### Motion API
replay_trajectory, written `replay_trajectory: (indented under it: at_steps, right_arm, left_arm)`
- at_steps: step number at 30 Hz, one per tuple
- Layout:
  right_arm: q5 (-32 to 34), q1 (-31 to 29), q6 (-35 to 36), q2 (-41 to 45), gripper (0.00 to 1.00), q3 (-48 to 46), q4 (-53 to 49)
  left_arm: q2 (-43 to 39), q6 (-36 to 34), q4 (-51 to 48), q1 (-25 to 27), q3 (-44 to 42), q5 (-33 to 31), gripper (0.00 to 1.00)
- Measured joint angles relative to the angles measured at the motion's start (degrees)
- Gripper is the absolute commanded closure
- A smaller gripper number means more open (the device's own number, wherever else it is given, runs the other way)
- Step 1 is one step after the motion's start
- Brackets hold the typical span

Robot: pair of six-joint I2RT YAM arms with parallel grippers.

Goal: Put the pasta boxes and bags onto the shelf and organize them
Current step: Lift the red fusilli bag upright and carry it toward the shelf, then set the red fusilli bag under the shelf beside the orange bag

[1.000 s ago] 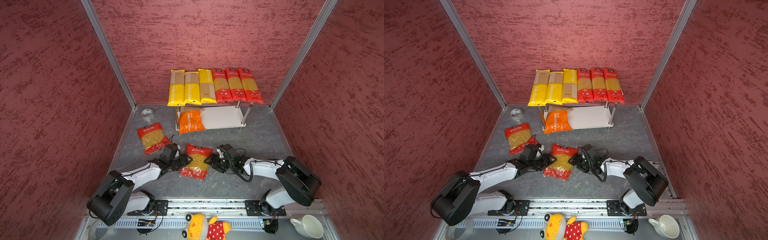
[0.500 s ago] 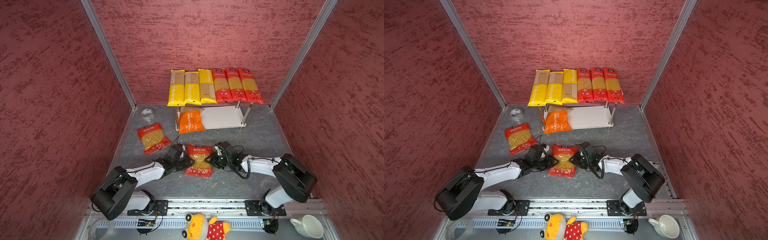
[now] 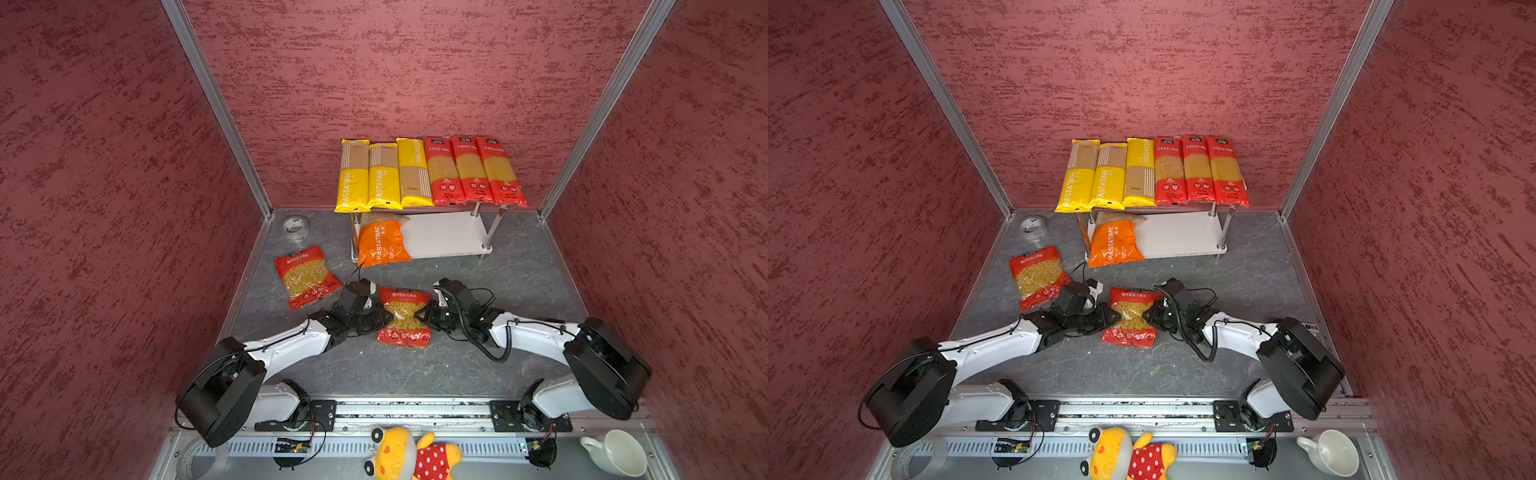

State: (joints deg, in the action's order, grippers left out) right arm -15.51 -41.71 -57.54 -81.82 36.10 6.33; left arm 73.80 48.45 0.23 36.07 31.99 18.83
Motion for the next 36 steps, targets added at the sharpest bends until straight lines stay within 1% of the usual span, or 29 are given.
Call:
replay_trajectory:
  at_steps: [6, 11, 16, 19, 23, 30, 34, 36]
  right_arm:
    - [4.0, 1.73, 3.65, 5.97, 0.91, 0.0, -0.35]
    - [5.22, 6.01, 6.29, 9.81, 0.93, 0.13, 0.15]
    - [5.75, 10.25, 9.84, 9.99, 0.94, 2.78, 0.55]
    - [5.95, 12.83, 12.92, 7.3, 0.94, 6.69, 0.98]
    - [5.73, 15.82, 17.57, 0.7, 0.94, 12.76, 4.31]
    - [3.67, 19.5, 24.09, -12.5, 0.94, 20.46, 13.55]
    - [1.77, 21.27, 25.97, -19.89, 0.91, 25.55, 15.8]
    - [1.14, 22.05, 26.4, -22.99, 0.87, 27.8, 16.33]
  left_arm:
    - [1.29, -3.63, -2.03, 0.0, 7.8, -0.5, 0.92]
    - [5.88, -7.76, -2.97, 0.04, 17.09, -0.04, 0.93]
    - [11.45, -11.78, -4.04, -0.28, 25.73, 0.2, 0.93]
    - [15.1, -13.6, -3.61, -1.4, 30.67, 0.22, 0.93]
    - [19.89, -15.04, -0.79, -3.89, 35.65, 0.15, 0.93]
    - [26.71, -17.49, 6.43, -6.95, 39.01, -2.01, 0.93]
    - [31.78, -17.64, 9.66, -8.35, 41.27, -2.93, 0.92]
    - [34.16, -17.31, 10.62, -8.66, 42.53, -3.17, 0.91]
